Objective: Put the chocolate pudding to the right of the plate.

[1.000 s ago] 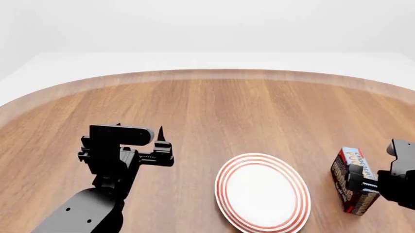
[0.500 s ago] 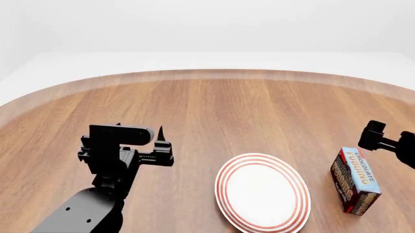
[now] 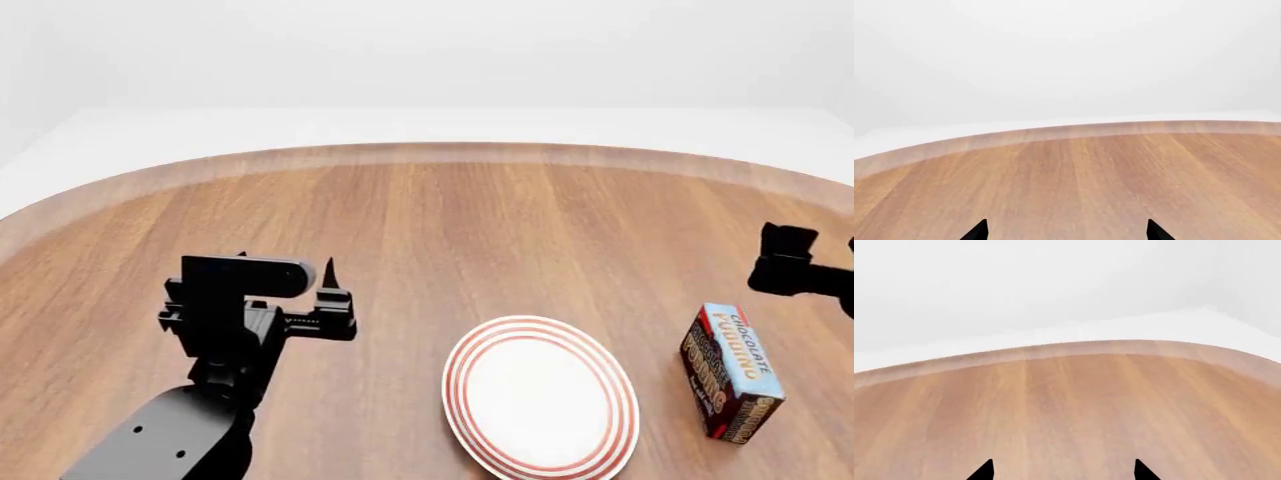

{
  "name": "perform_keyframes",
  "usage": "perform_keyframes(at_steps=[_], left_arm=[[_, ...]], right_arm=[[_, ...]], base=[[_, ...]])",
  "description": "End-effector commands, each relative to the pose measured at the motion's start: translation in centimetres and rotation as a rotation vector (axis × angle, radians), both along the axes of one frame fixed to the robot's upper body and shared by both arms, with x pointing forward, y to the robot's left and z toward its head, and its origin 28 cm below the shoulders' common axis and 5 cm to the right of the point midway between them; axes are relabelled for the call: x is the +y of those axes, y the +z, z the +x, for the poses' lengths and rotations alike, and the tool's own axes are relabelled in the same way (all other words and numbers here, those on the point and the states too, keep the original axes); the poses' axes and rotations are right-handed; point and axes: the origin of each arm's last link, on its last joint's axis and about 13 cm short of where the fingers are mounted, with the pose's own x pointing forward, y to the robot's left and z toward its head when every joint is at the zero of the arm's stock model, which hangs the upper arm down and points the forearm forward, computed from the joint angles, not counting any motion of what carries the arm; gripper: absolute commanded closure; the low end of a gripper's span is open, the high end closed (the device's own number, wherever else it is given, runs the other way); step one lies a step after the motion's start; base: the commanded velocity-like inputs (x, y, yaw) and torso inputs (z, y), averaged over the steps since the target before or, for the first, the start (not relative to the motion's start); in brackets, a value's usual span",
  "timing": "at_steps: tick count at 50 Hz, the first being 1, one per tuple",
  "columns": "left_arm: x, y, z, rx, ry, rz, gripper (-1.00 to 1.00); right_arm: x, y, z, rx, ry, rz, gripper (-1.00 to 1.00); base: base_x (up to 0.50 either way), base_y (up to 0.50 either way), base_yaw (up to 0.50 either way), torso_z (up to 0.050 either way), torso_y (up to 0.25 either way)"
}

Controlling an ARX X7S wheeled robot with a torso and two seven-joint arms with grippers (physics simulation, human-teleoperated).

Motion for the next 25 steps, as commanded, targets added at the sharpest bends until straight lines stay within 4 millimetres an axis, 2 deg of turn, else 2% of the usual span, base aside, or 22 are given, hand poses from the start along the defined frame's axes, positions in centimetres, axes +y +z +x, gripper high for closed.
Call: perform_keyframes(at_steps=[1,7,9,17,22,25], left_arm=[[0.1,0.0,0.0,-0.003,0.002,-0.001,-1.0],[0.0,0.1,0.0,-0.005,0.001,-0.002,-1.0],[0.0,0.1,0.0,-0.005,0.001,-0.001,-1.0],[0.1,0.2,-0.1,-0.008,0.003,-0.005,-1.0],[0.1,0.3,-0.1,-0.011,0.003,-0.007,-1.0],[0.1,0.5,-0.2,-0.014,0.003,-0.007,-1.0]], right_arm=[[3.5,1.8,-3.4,-0.095,0.107,-0.081,-1.0],[5.1,3.0,-3.8,-0.123,0.223,-0.047,-1.0],[5.2,2.9,-3.6,-0.114,0.189,-0.112,-1.0],[7.1,2.9,-4.6,-0.176,0.276,-0.106,-1.0],[9.3,1.0,-6.1,-0.238,0.302,-0.128,-1.0],[10.1,0.5,-6.6,-0.256,0.32,-0.122,-1.0]], base=[[0.0,0.0,0.0,0.0,0.0],[0.0,0.0,0.0,0.0,0.0],[0.0,0.0,0.0,0.0,0.0],[0.0,0.0,0.0,0.0,0.0],[0.0,0.0,0.0,0.0,0.0],[0.0,0.0,0.0,0.0,0.0]])
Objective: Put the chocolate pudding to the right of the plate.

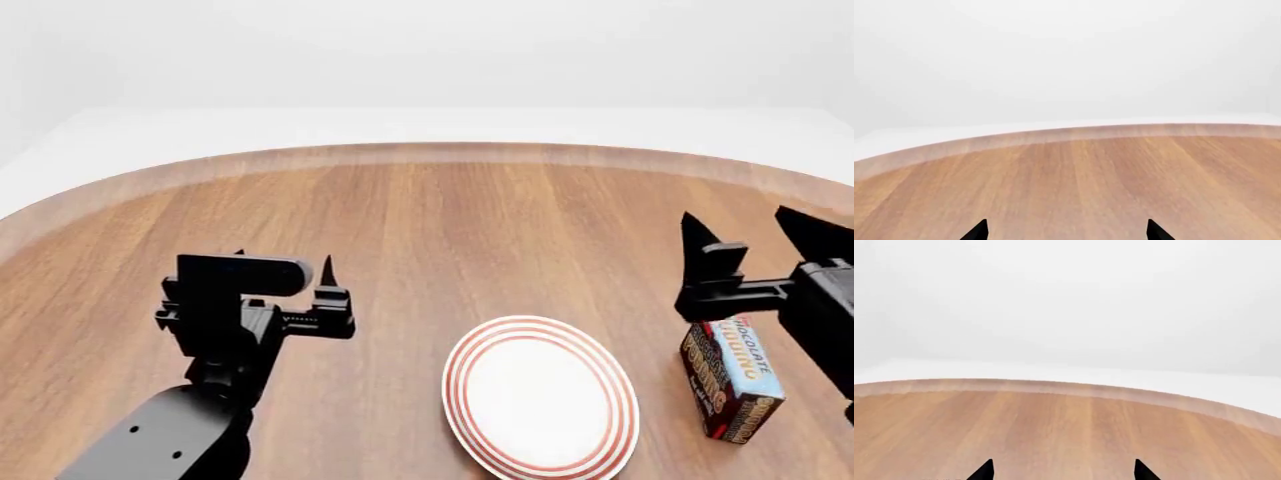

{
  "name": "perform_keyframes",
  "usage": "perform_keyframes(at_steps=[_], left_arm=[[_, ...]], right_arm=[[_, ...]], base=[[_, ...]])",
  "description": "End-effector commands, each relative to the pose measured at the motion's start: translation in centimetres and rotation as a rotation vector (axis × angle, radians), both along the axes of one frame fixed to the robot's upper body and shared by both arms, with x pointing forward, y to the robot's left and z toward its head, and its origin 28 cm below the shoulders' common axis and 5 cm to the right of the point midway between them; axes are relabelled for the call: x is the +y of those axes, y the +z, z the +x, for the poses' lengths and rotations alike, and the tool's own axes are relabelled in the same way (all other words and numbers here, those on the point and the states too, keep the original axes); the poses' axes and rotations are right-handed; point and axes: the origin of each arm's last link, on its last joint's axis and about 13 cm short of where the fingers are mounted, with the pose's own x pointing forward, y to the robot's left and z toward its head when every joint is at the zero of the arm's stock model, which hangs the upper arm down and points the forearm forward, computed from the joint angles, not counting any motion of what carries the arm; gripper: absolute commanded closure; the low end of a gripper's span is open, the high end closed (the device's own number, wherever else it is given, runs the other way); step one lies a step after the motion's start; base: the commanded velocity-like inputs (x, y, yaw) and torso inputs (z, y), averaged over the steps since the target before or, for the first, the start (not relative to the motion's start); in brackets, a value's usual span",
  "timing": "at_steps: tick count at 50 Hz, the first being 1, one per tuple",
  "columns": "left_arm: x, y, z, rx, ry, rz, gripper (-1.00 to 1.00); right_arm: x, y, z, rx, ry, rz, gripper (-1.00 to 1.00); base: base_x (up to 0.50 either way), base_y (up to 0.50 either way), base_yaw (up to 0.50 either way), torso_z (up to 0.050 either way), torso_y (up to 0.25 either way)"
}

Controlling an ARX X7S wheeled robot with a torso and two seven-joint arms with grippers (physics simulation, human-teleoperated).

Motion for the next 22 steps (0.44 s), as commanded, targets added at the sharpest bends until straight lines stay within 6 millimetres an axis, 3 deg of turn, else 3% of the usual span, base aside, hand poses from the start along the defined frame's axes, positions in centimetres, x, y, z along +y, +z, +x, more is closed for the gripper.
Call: perform_keyframes(at_steps=[1,11,22], left_arm=[[0.1,0.3,-0.1,-0.008,0.001,-0.003,-1.0],[0.0,1.2,-0.5,-0.032,-0.006,-0.011,-1.0],[0.0,1.3,-0.7,-0.038,-0.009,-0.011,-1.0]], right_arm=[[3.4,-1.5,-2.4,-0.088,0.084,-0.019,-1.0],[5.1,-3.1,-2.9,-0.108,0.129,-0.065,-1.0],[5.8,-3.1,-3.1,-0.122,0.17,-0.074,-1.0]], base=[[0.0,0.0,0.0,0.0,0.0],[0.0,0.0,0.0,0.0,0.0],[0.0,0.0,0.0,0.0,0.0]])
